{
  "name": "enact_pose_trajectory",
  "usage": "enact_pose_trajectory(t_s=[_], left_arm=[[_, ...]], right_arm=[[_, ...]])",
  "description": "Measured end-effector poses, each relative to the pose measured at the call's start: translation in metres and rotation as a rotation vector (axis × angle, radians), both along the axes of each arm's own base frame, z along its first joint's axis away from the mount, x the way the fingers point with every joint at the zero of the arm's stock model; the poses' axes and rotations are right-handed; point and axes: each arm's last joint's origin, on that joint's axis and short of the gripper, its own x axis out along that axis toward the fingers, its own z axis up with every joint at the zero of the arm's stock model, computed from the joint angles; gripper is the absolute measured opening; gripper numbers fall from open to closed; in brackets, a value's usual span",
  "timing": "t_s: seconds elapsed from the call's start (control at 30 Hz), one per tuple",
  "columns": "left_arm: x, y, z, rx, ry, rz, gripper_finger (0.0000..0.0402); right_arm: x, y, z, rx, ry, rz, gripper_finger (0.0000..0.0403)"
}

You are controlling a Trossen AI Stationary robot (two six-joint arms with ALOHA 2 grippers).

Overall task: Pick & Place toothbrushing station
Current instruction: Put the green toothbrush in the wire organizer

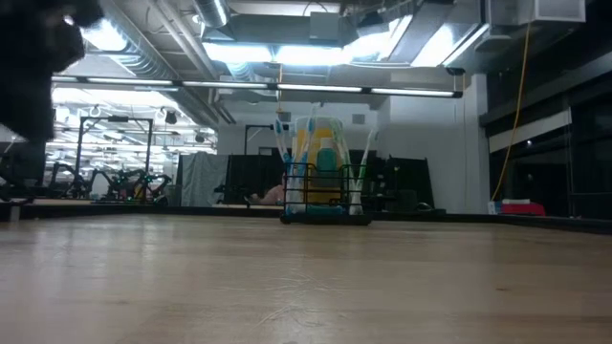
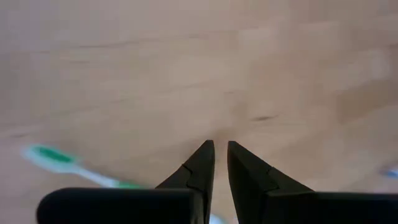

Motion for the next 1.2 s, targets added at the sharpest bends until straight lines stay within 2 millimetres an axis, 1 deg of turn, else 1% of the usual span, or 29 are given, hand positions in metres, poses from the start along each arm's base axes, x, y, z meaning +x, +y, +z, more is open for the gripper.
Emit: enact_pose_trajectory(t_s=[0.1, 0.23, 0.3, 0.37, 0.43, 0.53, 0.6, 0.7, 0.9, 1.07, 1.2], left_arm=[[0.002, 0.002, -0.005, -0.038, 0.101, -0.001, 0.0046], [-0.009, 0.002, -0.012, -0.152, 0.369, -0.06, 0.0055], [-0.015, -0.003, -0.012, -0.215, 0.437, -0.067, 0.0063], [-0.014, -0.009, -0.009, -0.263, 0.433, -0.084, 0.0071], [-0.007, -0.014, 0.0, -0.289, 0.404, -0.083, 0.008], [0.005, -0.011, 0.004, -0.233, 0.415, -0.012, 0.0089], [0.014, -0.007, 0.0, -0.199, 0.46, 0.046, 0.0091], [0.028, -0.002, -0.013, -0.187, 0.509, 0.111, 0.0091], [0.045, 0.005, -0.033, -0.194, 0.565, 0.185, 0.0093], [0.053, 0.007, -0.037, -0.229, 0.575, 0.205, 0.0088], [0.057, -0.001, -0.034, -0.259, 0.586, 0.184, 0.0086]], right_arm=[[-0.002, 0.008, 0.013, -0.019, -0.001, 0.027, 0.0201], [-0.008, 0.02, 0.026, -0.021, -0.028, 0.068, 0.0201], [-0.012, 0.027, 0.029, -0.027, -0.034, 0.092, 0.0201], [-0.017, 0.034, 0.032, -0.034, -0.04, 0.107, 0.0201], [-0.021, 0.039, 0.033, -0.043, -0.037, 0.112, 0.0201], [-0.027, 0.047, 0.034, -0.057, -0.039, 0.117, 0.0201], [-0.03, 0.05, 0.034, -0.066, -0.043, 0.128, 0.0201], [-0.036, 0.056, 0.037, -0.072, -0.064, 0.147, 0.0201], [-0.055, 0.063, 0.047, -0.084, -0.09, 0.155, 0.0201], [-0.074, 0.062, 0.058, -0.109, -0.101, 0.14, 0.0201], [-0.085, 0.061, 0.065, -0.124, -0.113, 0.141, 0.0201]])
